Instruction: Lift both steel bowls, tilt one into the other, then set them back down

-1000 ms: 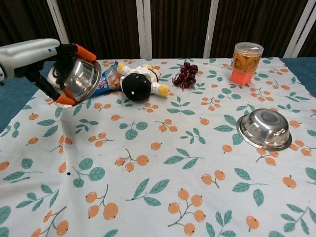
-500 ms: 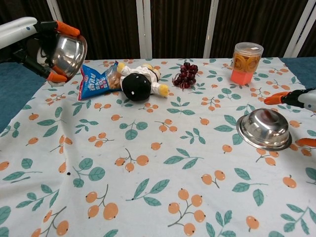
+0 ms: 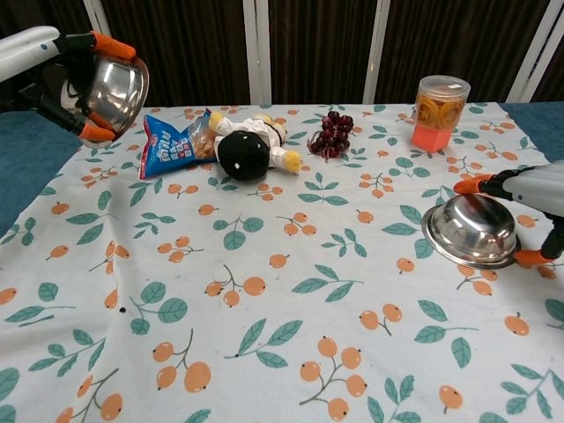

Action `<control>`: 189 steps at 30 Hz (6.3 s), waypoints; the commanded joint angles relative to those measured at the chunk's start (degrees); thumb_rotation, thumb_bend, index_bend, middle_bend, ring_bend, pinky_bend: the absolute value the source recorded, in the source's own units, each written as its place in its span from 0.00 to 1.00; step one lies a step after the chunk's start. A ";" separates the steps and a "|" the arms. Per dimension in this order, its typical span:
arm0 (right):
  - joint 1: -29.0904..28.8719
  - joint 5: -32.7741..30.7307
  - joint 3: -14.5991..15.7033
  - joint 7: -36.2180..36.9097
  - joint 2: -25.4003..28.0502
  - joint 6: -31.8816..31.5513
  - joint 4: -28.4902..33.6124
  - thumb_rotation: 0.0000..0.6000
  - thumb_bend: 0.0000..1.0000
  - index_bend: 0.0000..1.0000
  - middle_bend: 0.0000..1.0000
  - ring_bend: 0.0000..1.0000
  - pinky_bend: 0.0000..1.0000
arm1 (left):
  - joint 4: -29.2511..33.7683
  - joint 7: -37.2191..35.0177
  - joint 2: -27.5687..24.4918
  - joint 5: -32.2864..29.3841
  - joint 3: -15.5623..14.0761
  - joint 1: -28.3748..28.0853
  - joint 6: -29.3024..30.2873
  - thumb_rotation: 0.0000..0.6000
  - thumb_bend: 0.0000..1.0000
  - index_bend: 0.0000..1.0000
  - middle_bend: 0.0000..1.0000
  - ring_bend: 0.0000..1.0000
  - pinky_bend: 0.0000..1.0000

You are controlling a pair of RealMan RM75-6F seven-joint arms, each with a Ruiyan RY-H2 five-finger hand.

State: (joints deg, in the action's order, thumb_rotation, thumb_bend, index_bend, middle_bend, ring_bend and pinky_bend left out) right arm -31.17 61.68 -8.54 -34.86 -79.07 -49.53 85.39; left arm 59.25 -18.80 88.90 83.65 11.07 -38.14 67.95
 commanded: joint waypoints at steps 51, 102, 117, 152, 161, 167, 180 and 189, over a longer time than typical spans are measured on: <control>-12.55 -22.77 6.11 -20.54 -1.94 -7.24 6.52 1.00 0.36 0.97 0.88 0.88 1.00 | -6.72 -3.97 1.60 -0.69 -1.32 -0.89 -1.88 1.00 0.36 0.48 0.60 0.48 0.67; -0.79 17.38 -23.24 124.87 21.40 25.29 5.74 1.00 0.37 1.00 0.98 0.98 1.00 | -13.80 -26.54 19.60 9.28 5.26 -12.04 23.04 1.00 0.38 0.48 0.60 0.48 0.67; -2.73 27.74 -17.81 134.34 23.06 21.99 12.04 1.00 0.37 1.00 0.98 0.98 1.00 | -14.81 -27.96 20.76 9.91 3.55 -12.47 24.00 1.00 0.38 0.49 0.60 0.48 0.67; -9.60 26.92 -7.74 131.45 26.00 12.17 24.73 1.00 0.38 1.00 0.98 0.98 1.00 | -11.35 -24.86 23.15 9.36 3.30 -16.20 23.17 1.00 0.38 0.49 0.60 0.48 0.67; -9.77 25.52 -6.91 128.16 27.08 11.31 27.93 1.00 0.38 1.00 0.98 0.98 1.00 | -8.52 -23.08 22.76 9.67 2.86 -16.30 22.74 1.00 0.38 0.49 0.60 0.48 0.67; -9.86 25.27 -6.24 126.76 27.55 10.97 29.20 1.00 0.38 1.00 0.98 0.98 1.00 | -7.27 -22.16 22.82 10.03 2.59 -16.51 22.49 1.00 0.38 0.49 0.60 0.48 0.67; -10.35 25.50 -4.87 126.28 27.97 10.59 29.78 1.00 0.38 1.00 0.98 0.98 1.00 | -6.37 -22.71 23.12 9.60 2.57 -17.37 20.01 1.00 0.38 0.48 0.60 0.48 0.67; -10.36 25.78 -4.34 127.30 28.72 9.57 29.44 1.00 0.38 1.00 0.98 0.98 1.00 | -6.43 -22.29 23.03 10.25 2.53 -17.84 20.13 1.00 0.38 0.48 0.60 0.48 0.67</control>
State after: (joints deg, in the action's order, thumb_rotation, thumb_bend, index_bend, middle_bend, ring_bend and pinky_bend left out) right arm -41.56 87.50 -12.91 92.28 -50.48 -39.79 114.99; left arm 52.78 -41.15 112.02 93.81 13.58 -56.00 87.94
